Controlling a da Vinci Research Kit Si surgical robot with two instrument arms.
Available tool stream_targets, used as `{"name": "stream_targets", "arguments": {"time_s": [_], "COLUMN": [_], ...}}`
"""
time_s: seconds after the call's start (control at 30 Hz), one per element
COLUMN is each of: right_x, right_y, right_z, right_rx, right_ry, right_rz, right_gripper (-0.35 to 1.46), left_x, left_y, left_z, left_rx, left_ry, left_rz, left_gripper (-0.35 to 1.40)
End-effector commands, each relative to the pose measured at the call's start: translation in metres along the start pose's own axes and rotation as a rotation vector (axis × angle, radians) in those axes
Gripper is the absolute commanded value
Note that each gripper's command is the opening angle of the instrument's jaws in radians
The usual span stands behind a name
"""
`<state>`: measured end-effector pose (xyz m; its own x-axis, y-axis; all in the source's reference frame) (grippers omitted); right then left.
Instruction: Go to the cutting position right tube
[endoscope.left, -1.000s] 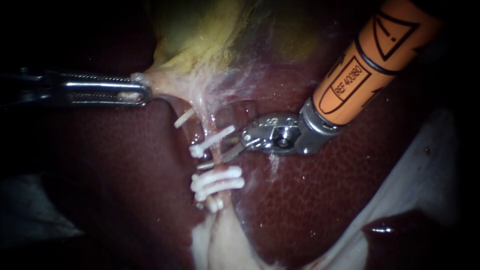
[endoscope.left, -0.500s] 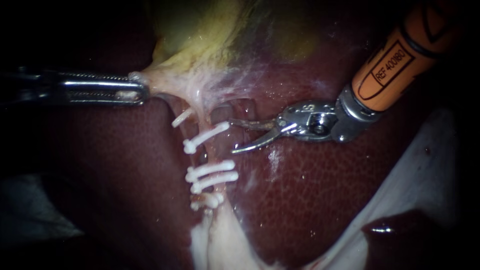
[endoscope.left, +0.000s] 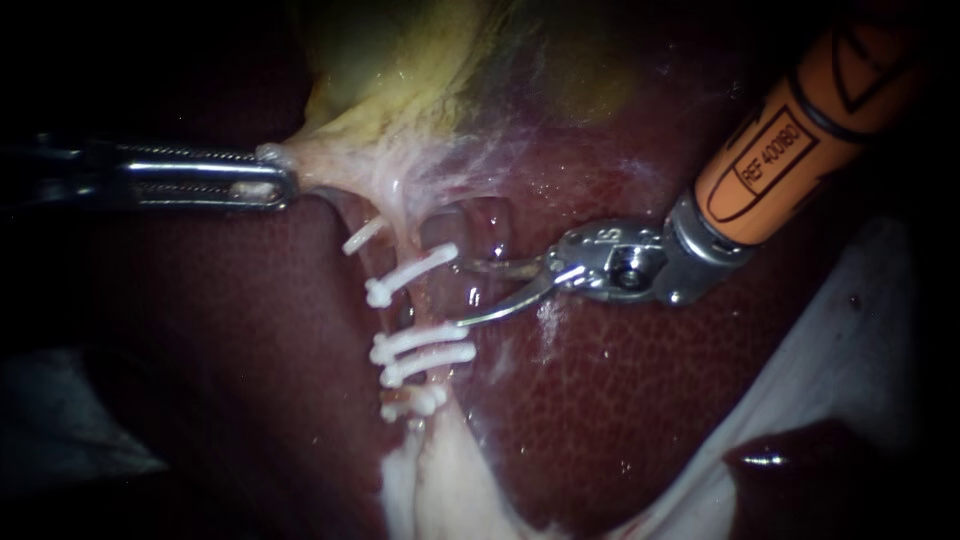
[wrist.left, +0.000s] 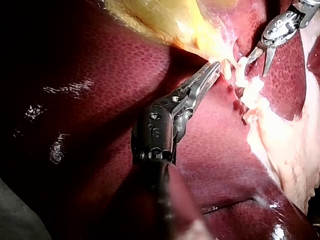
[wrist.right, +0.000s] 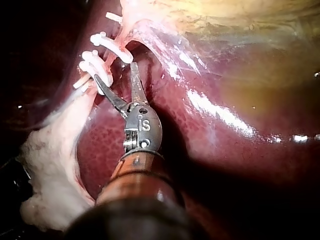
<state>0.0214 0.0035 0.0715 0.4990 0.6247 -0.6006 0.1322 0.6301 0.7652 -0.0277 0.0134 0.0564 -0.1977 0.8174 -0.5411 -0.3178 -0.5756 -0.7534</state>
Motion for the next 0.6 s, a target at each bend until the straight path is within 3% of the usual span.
{"name": "stream_targets", "arguments": {"time_s": [0.03, 0.23, 0.6], "right_x": [-0.0001, -0.0002, 0.0014], "right_y": [-0.0001, -0.0007, -0.0024], "right_z": [0.0004, 0.0026, 0.005], "right_rx": [0.009, 0.063, 0.173], "right_ry": [-0.002, 0.009, 0.083], "right_rz": [0.001, -0.01, -0.043], "right_gripper": [1.15, 1.22, 1.25], "left_x": [0.0, 0.0, 0.0001], "left_y": [0.0, 0.0, 0.0], "left_z": [0.0, 0.0, 0.0001], "left_rx": [0.0, 0.0, 0.0], "left_ry": [0.0, 0.0, 0.0], "left_rz": [0.0, 0.0, 0.0], "left_gripper": [-0.35, -0.35, -0.35]}}
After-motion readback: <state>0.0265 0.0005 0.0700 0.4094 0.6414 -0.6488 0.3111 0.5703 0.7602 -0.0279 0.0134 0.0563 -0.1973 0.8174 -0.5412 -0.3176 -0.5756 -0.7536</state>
